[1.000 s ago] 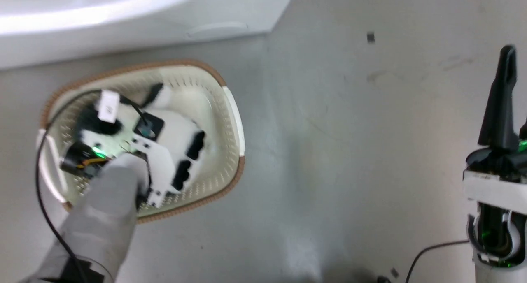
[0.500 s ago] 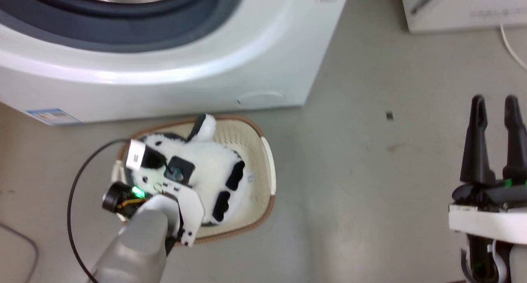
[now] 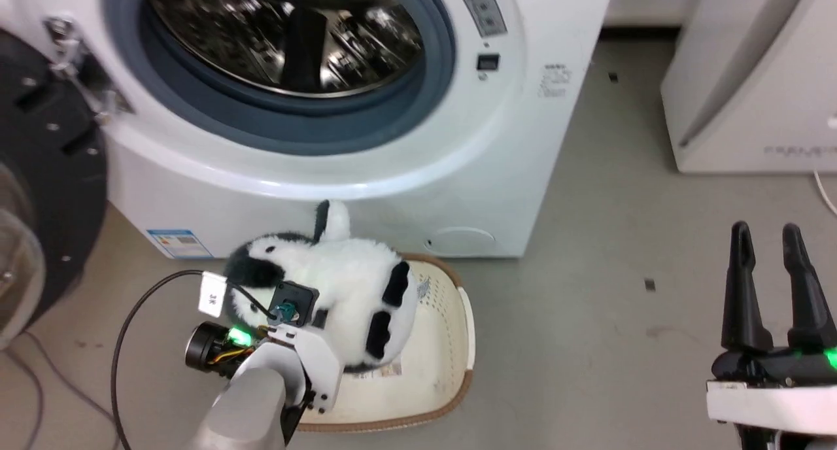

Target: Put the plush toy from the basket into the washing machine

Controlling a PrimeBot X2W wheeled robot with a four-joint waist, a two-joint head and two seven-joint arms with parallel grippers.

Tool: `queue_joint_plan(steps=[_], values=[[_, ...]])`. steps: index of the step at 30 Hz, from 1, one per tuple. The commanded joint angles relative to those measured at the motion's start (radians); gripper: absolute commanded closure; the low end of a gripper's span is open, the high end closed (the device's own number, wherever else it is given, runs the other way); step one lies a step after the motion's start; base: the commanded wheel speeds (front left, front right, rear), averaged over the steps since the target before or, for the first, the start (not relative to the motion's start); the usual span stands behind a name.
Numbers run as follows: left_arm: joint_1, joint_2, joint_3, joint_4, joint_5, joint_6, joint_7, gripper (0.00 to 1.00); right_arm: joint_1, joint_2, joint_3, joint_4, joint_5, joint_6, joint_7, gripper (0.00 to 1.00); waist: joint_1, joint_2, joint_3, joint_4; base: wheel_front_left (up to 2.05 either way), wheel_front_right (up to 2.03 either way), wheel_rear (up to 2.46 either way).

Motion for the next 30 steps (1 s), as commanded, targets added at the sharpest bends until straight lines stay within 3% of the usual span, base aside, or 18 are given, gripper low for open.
queue_joint_plan(steps=[1,15,22,30], values=[[0.016,-0.001,0.011,-0.046,-0.011,0.014,-0.012,1.00,0.016,0.000,-0.004,0.003,-0.007,-0.001,-0.004,0.00,0.0001,0.0000,-0.031,0.024,0.00,0.00,0.00],[0.163,0.051,0.123,-0.551,0.011,0.130,-0.013,1.00,0.031,0.000,-0.001,-0.002,-0.009,-0.001,-0.004,0.00,0.0001,0.0000,-0.036,0.042,0.00,0.00,0.00],[0.086,0.063,0.194,-0.608,0.013,0.152,-0.013,1.00,-0.019,0.000,0.010,-0.015,-0.014,-0.001,-0.004,0.00,0.0001,0.0000,0.052,0.002,0.00,0.00,0.00],[-0.080,0.101,0.263,-0.601,0.029,0.147,-0.013,1.00,-0.095,0.000,0.014,-0.030,-0.010,-0.001,-0.004,0.00,0.0001,0.0000,0.199,-0.062,0.00,0.00,0.00]])
